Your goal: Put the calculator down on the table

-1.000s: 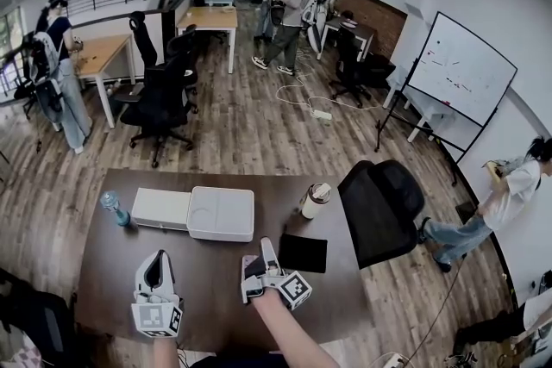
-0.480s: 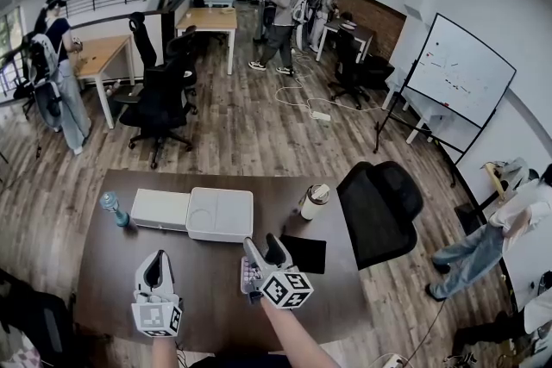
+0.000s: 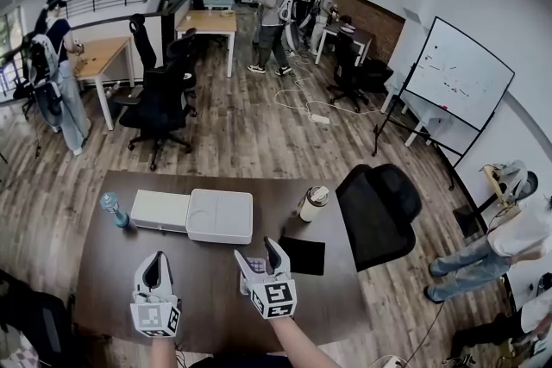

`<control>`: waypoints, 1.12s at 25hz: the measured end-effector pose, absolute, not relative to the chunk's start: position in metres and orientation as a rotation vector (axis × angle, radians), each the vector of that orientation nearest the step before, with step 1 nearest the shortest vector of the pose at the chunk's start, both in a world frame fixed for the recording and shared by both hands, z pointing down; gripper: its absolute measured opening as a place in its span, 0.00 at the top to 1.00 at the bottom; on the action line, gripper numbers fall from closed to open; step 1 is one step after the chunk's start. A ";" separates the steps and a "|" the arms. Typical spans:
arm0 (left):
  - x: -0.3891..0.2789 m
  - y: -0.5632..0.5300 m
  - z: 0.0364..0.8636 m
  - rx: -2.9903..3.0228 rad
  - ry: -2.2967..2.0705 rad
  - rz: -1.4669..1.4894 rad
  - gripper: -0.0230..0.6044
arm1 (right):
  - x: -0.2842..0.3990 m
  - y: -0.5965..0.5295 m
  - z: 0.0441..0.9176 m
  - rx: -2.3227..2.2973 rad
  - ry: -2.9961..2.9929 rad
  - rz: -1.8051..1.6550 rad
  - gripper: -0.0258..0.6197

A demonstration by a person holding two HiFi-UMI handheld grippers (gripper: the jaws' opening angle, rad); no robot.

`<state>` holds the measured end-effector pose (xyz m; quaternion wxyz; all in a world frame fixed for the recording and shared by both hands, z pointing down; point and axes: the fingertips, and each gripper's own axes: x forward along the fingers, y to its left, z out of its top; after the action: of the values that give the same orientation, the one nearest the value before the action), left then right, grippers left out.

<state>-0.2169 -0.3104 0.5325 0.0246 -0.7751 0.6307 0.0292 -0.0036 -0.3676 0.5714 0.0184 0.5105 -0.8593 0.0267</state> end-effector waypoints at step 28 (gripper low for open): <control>-0.215 -0.302 0.532 -2.387 1.932 0.075 0.97 | 0.010 -0.353 0.533 1.677 -2.595 -0.116 0.95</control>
<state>-0.2153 -0.3019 0.5320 0.0350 -0.7766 0.6285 0.0243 0.0097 -0.3530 0.5333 0.0247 0.5421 -0.8391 -0.0377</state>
